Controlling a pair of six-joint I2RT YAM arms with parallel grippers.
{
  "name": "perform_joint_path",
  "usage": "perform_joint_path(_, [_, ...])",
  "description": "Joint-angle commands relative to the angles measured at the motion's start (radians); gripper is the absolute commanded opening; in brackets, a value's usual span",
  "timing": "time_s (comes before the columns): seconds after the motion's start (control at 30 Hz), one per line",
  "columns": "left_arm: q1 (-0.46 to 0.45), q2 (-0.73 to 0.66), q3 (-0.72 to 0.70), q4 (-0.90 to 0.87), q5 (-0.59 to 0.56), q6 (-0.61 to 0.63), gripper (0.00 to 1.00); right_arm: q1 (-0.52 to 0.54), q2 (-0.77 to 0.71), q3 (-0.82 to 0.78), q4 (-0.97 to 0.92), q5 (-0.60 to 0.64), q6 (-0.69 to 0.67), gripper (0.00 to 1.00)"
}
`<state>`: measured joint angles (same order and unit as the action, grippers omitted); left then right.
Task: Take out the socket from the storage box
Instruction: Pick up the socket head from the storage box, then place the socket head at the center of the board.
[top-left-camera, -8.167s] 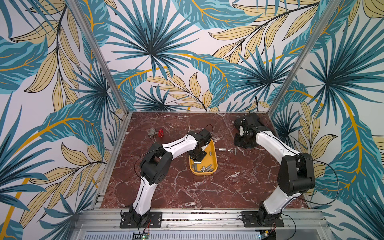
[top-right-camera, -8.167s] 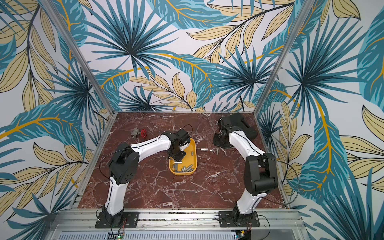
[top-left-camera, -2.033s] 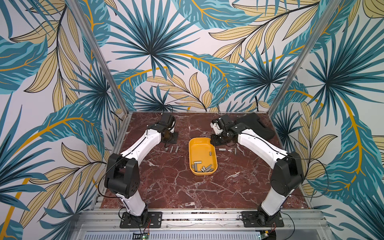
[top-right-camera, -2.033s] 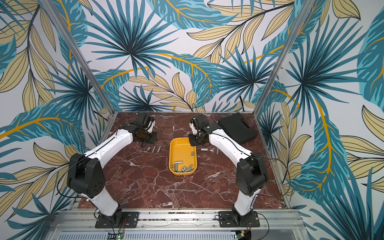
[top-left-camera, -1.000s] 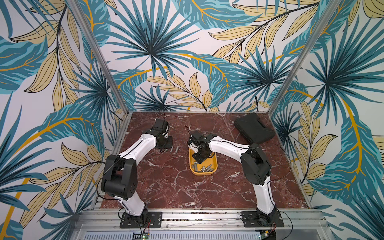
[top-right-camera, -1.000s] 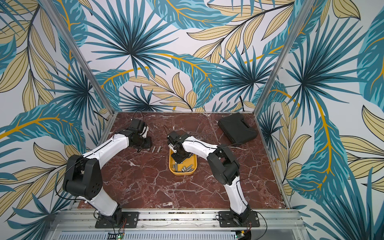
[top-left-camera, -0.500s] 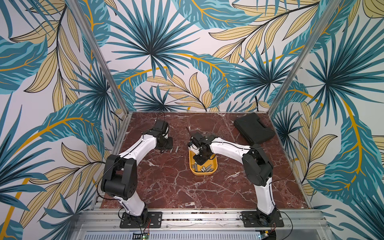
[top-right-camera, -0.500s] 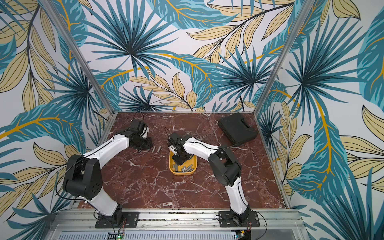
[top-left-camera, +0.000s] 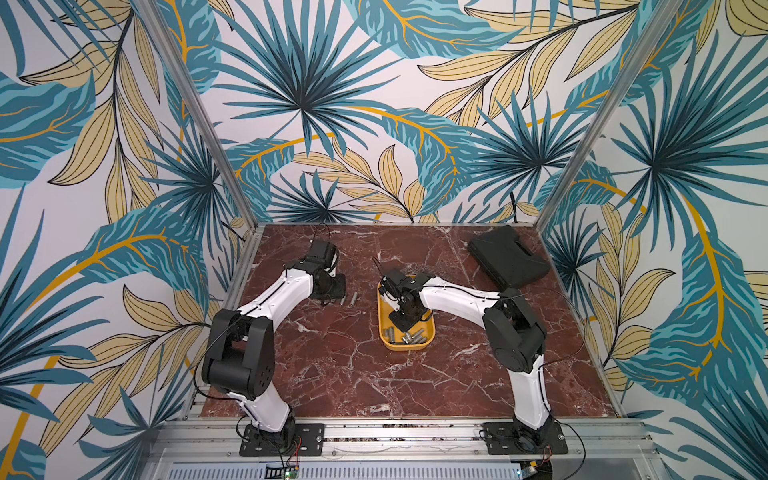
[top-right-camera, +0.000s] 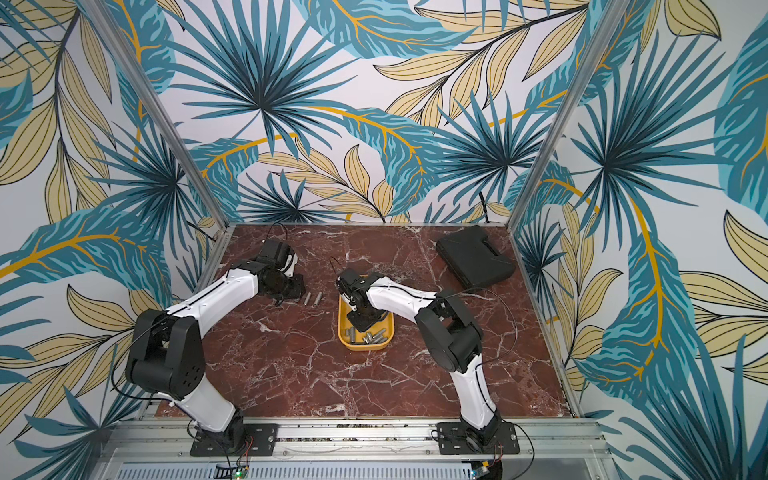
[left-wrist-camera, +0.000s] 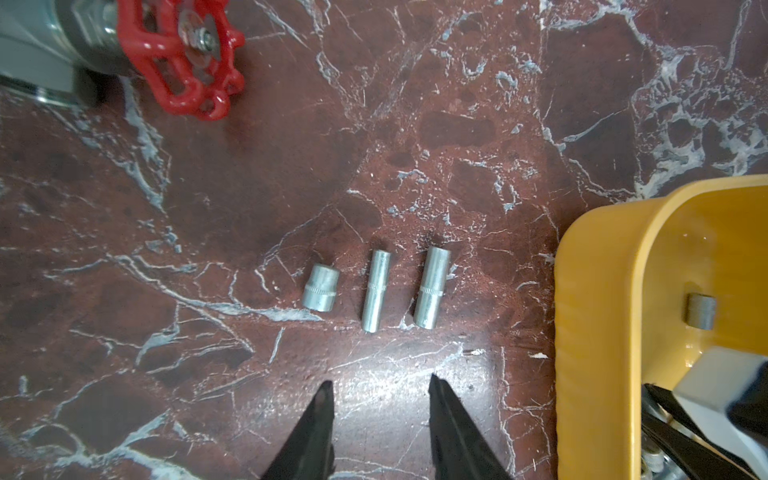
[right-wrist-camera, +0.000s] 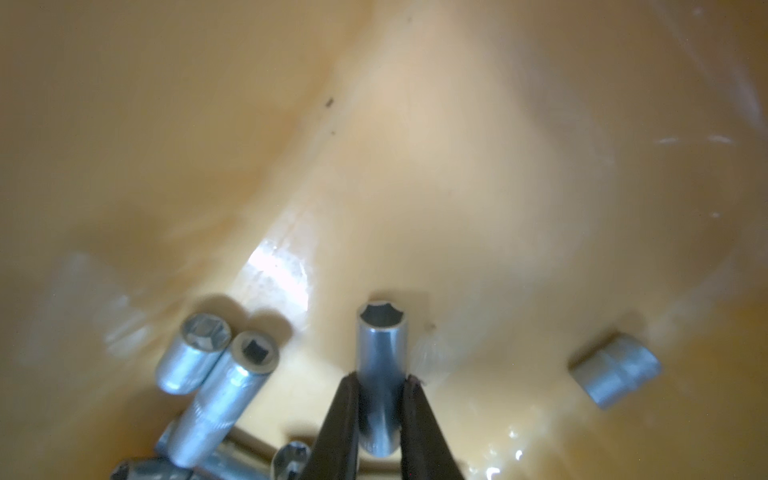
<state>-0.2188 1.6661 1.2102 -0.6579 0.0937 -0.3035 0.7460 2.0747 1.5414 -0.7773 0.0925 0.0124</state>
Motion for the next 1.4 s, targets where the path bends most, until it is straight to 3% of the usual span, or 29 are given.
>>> perform_joint_path(0.0, [0.006,-0.038,-0.023,0.009,0.004,0.001,0.41,-0.004,-0.039,-0.010,0.024,0.073,0.038,0.11])
perform_joint_path(0.2, [0.006,-0.035,-0.008,0.001,0.010,0.005,0.41,-0.069,-0.171,-0.018,0.063,0.049,0.075,0.10])
perform_joint_path(0.53, [0.006,-0.025,-0.005,0.010,0.032,0.001,0.41,-0.295,-0.366,-0.172,0.063,-0.038,0.217,0.10])
perform_joint_path(0.93, [0.006,-0.011,-0.007,0.018,0.052,-0.014,0.41,-0.299,-0.396,-0.447,0.111,-0.137,0.322,0.10])
perform_joint_path(1.37, [0.006,-0.005,-0.008,0.014,0.052,-0.010,0.41,-0.299,-0.305,-0.471,0.136,-0.152,0.358,0.10])
